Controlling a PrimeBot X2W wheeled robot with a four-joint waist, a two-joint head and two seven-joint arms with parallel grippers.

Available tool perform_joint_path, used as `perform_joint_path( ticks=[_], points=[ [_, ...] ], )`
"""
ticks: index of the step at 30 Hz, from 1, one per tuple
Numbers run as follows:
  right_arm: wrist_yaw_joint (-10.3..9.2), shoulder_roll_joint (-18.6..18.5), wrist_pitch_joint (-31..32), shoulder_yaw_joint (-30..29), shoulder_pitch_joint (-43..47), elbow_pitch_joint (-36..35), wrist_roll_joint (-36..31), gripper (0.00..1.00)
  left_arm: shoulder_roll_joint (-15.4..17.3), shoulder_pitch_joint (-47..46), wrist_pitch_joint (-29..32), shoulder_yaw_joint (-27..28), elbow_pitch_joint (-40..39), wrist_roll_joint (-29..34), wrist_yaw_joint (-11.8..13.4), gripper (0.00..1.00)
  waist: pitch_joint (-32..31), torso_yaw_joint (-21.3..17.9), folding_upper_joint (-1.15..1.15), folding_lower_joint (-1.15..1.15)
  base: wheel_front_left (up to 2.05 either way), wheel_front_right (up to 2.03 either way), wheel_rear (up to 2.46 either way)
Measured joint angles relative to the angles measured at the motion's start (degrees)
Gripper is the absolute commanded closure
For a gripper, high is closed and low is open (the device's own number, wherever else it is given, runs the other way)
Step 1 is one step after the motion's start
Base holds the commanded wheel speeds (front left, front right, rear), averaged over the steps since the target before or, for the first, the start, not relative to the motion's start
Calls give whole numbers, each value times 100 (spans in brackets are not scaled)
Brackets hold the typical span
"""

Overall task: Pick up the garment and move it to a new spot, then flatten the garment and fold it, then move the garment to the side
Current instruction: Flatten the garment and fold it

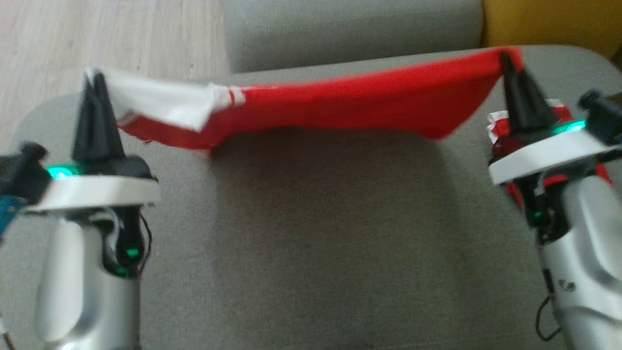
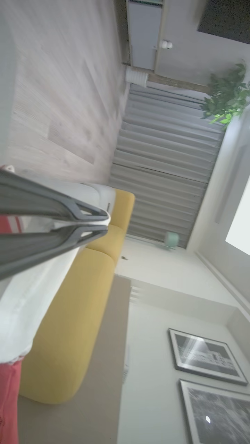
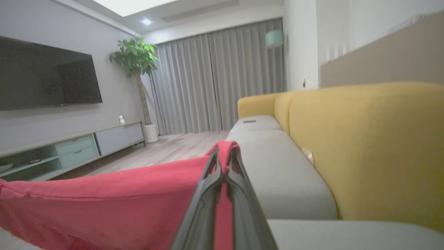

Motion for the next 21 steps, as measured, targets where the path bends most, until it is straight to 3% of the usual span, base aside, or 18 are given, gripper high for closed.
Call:
perform_joint_path(
  ticks=[6, 13, 18, 21],
  points=[
    [0, -59, 595, -301, 13, -1367, -87, 100, -31, -288, 26, 83, -1034, -222, 56, 100, -181, -85, 0, 0, 0, 0, 0],
    [0, 43, 1533, -820, 253, -2652, -151, 100, 13, -440, 738, 151, -2070, -516, 157, 100, -53, -69, 0, -1, 0, 0, 0],
    [0, 67, 1920, -896, 108, -2795, -240, 100, 282, -1123, 1217, 151, -1947, -547, 144, 100, 247, -60, 0, 0, 0, 0, 0],
    [0, 87, 2069, -881, -419, -2407, -149, 100, 508, -1937, 1488, 148, -1425, -581, 85, 100, 585, -71, 0, 1, 0, 0, 0]
  ],
)
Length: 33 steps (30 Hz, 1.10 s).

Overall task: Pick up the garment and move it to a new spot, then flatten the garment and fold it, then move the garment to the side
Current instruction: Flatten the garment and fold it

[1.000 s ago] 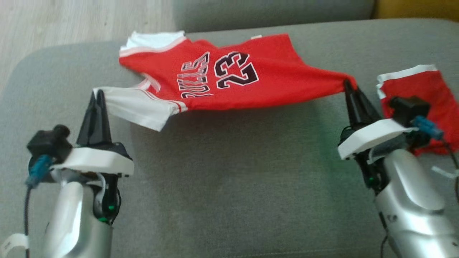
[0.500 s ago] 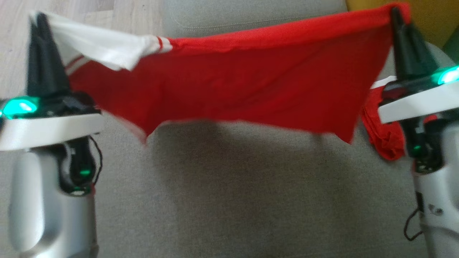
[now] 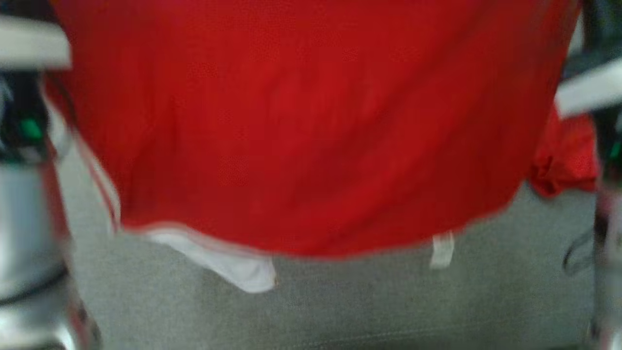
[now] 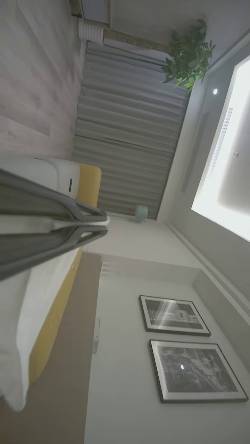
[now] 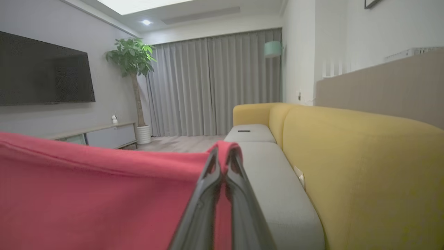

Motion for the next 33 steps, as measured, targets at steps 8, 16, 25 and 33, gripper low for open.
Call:
perform_joint_path(
  ticks=[8, 16, 25, 33],
  points=[
    [0, -520, -616, 569, -3363, 2798, -202, 100, 619, -3222, -102, -301, 2798, 447, -246, 100, 1256, -58, 0, 3, 0, 0, 0],
    [0, -545, -2132, 760, -5143, 4979, -668, 100, 622, -4783, -1029, -386, 4724, 634, -318, 100, 1789, 91, 0, 1, 0, 0, 0],
    [0, -450, -2622, 1173, -4472, 6547, -230, 100, 349, -3874, -1444, -625, 5782, 449, -493, 100, 1712, 325, 0, 0, 0, 0, 0],
    [0, -535, -2091, 2443, -3051, 6838, 455, 100, 258, -1855, -1484, -968, 5687, 29, -538, 100, 1397, 417, 0, -1, 0, 0, 0]
  ],
)
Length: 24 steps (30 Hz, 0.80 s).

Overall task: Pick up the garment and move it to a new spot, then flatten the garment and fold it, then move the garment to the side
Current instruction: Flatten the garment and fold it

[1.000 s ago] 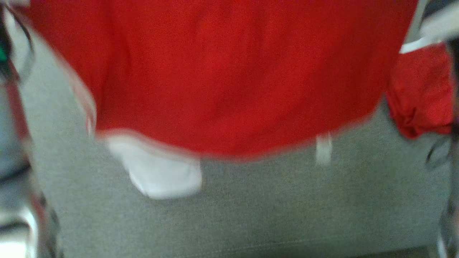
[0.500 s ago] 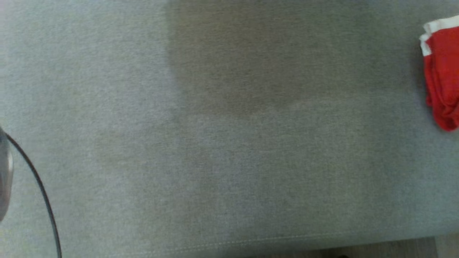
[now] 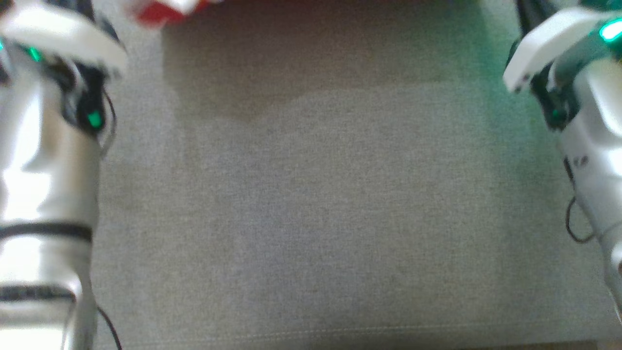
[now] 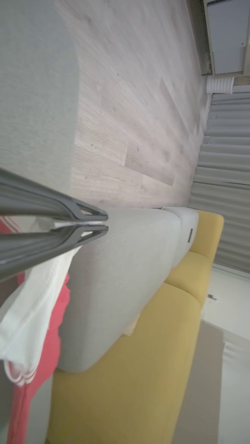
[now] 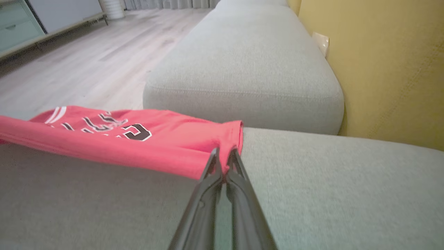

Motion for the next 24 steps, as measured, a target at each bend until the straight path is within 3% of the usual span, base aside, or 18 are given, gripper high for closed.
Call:
perform_joint_path(
  ticks=[10, 16, 24],
  points=[
    [0, -898, 326, 1502, 909, -948, 915, 100, 549, 2043, 0, -1003, -1015, -426, -1, 100, -575, 70, 0, -1, 0, 0, 0],
    [0, -1418, 346, 2020, 1490, -1419, 1328, 100, 784, 2805, -1, -1447, -1506, -491, -2, 100, -937, 119, 0, -1, 0, 0, 0],
    [0, -1725, 338, 2308, 2199, -1804, 1737, 100, 1043, 3741, 100, -1633, -2153, -602, 5, 100, -1354, 123, 0, -1, 0, 0, 0]
  ],
)
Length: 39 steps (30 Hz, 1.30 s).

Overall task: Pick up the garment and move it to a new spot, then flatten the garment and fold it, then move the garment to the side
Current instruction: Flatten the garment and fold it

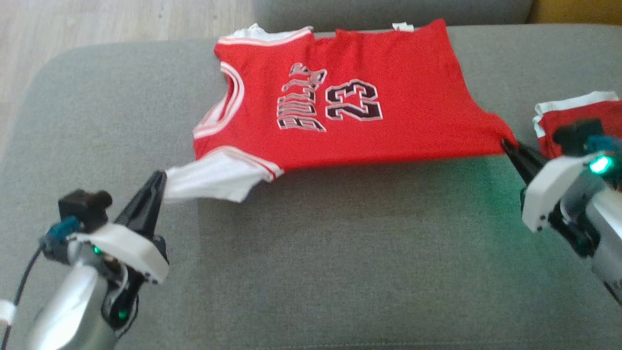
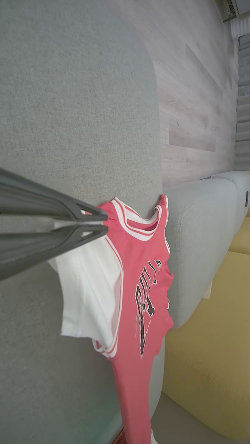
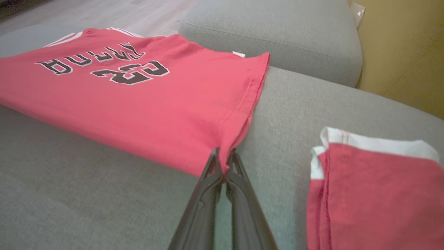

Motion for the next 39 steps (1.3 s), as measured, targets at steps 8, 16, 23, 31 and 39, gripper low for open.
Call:
perform_joint_path(
  ticks=[8, 16, 23, 31, 39],
  points=[
    [0, -286, 261, 200, 792, -555, 301, 100, 190, 1114, 374, -79, -1123, -135, 303, 100, -363, -1, 0, 0, 0, 0, 0],
    [0, -419, 861, 48, 1125, -983, 510, 100, 423, 1423, 644, -47, -1780, -154, 560, 100, -405, -47, 0, 1, 0, 0, 0],
    [0, -402, 1374, -303, 981, -1068, 318, 100, 601, 859, 749, -75, -1683, 133, 643, 100, -147, -113, 0, 2, 0, 0, 0],
    [0, -316, 1850, -509, 528, -1085, 163, 100, 735, -144, 980, -477, -1104, 681, 390, 100, 232, -141, 0, 2, 0, 0, 0],
    [0, -183, 2238, -461, -89, -991, -55, 100, 744, -1328, 1044, -953, -248, 1114, 136, 100, 633, -190, 0, 2, 0, 0, 0]
  ],
)
